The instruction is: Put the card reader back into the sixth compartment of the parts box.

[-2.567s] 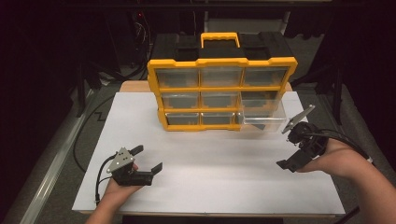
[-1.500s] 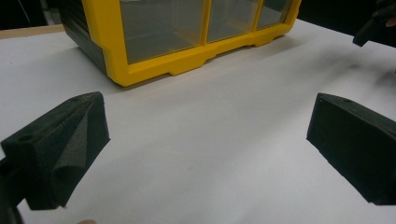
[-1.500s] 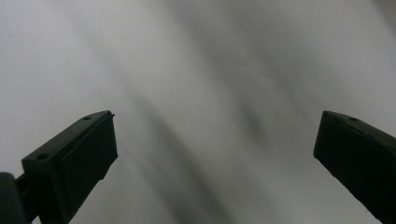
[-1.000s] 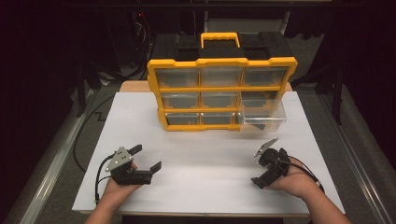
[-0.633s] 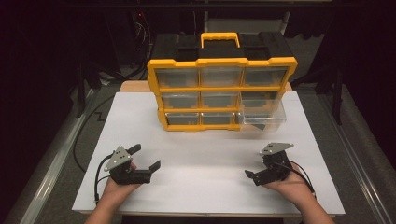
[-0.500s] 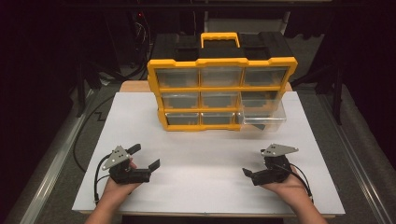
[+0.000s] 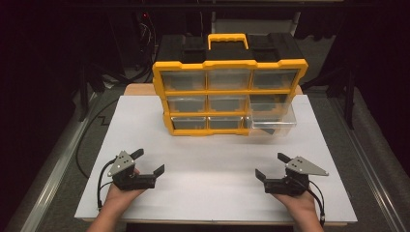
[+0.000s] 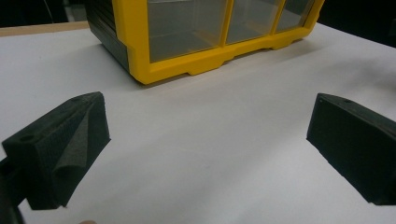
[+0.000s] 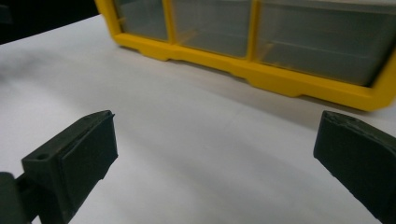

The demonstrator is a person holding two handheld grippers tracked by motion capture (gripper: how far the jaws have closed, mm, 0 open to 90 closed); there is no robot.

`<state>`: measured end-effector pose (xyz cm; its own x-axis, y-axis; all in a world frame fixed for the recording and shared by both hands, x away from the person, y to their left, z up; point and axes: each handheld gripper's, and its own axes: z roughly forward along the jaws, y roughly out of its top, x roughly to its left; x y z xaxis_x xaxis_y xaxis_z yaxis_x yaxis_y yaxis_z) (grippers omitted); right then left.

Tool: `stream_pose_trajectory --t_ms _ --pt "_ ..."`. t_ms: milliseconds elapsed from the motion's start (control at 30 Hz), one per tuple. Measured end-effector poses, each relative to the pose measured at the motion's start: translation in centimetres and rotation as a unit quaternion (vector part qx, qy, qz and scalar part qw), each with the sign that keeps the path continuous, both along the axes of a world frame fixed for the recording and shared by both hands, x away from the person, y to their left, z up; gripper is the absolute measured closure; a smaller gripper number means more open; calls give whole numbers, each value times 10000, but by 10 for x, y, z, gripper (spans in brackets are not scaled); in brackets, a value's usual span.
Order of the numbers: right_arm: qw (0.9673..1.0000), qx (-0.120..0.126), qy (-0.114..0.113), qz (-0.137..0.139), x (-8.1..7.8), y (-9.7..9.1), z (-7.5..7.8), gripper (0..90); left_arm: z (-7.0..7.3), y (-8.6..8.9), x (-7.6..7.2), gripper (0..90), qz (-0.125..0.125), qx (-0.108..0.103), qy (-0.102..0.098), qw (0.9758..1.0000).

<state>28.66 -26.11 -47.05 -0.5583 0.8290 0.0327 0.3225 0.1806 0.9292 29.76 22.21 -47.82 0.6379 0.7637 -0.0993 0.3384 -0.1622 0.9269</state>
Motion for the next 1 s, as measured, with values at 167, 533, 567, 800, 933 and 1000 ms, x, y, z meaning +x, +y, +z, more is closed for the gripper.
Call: stream_pose_trajectory --t_ms 167,533,567,800,933,1000 --pt "9997 -118 -41 -191 -5 -17 2 1 0 1 1 3 118 57 32 9999" --pt "9997 -157 -79 -184 -4 -14 1 1 1 0 0 3 185 74 23 9998" --pt "9997 -171 -58 -162 -3 -14 0 1 1 0 0 3 161 77 39 9998" --pt "9994 -297 -23 -203 -3 -14 -2 1 0 -1 1 3 130 53 47 9999" --pt "9992 -309 -7 -255 -3 -15 -3 1 -1 -2 2 3 126 166 55 9998" --pt "9991 -326 8 -265 -3 -15 -3 1 0 -1 1 3 135 115 35 9998"
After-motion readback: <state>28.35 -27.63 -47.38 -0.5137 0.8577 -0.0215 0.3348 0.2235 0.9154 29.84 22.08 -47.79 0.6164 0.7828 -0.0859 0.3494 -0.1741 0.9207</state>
